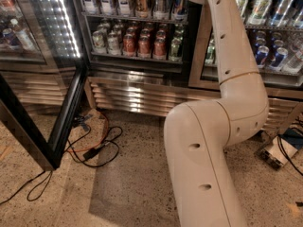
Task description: Open left fridge door
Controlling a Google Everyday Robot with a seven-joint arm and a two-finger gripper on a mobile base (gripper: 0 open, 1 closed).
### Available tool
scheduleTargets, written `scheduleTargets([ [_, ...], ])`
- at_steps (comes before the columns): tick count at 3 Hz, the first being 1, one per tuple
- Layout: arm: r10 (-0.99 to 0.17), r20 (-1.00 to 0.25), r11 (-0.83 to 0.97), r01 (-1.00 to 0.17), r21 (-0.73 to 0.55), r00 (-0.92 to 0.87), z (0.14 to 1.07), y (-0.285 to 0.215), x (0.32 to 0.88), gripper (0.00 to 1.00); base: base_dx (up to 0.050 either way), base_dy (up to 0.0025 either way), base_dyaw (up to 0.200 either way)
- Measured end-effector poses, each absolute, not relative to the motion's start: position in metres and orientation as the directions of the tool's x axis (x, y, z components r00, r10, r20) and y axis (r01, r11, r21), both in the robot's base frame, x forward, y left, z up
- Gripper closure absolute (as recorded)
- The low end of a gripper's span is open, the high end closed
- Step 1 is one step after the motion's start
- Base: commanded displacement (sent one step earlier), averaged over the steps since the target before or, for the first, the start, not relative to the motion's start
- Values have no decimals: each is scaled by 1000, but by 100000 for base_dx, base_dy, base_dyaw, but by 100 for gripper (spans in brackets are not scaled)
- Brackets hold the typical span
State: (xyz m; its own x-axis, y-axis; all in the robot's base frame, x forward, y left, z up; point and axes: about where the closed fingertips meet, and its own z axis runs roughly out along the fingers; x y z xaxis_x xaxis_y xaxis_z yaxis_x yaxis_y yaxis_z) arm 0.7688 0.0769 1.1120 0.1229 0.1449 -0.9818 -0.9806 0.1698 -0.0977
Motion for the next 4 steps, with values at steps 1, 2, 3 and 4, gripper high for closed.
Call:
scheduleTargets([
  [1, 94, -991, 293, -954, -59, 90, 1123, 46, 784, 100, 0, 0, 0],
  [2, 55, -997, 435, -900, -20, 49, 1140, 9, 800, 100, 0, 0, 0],
  [3, 36, -999, 527, -850, 1, 22, 1152, -18, 807, 100, 0, 0, 0],
  [4, 35, -999, 528, -849, 7, 14, 1150, -17, 808, 81, 0, 0, 0],
])
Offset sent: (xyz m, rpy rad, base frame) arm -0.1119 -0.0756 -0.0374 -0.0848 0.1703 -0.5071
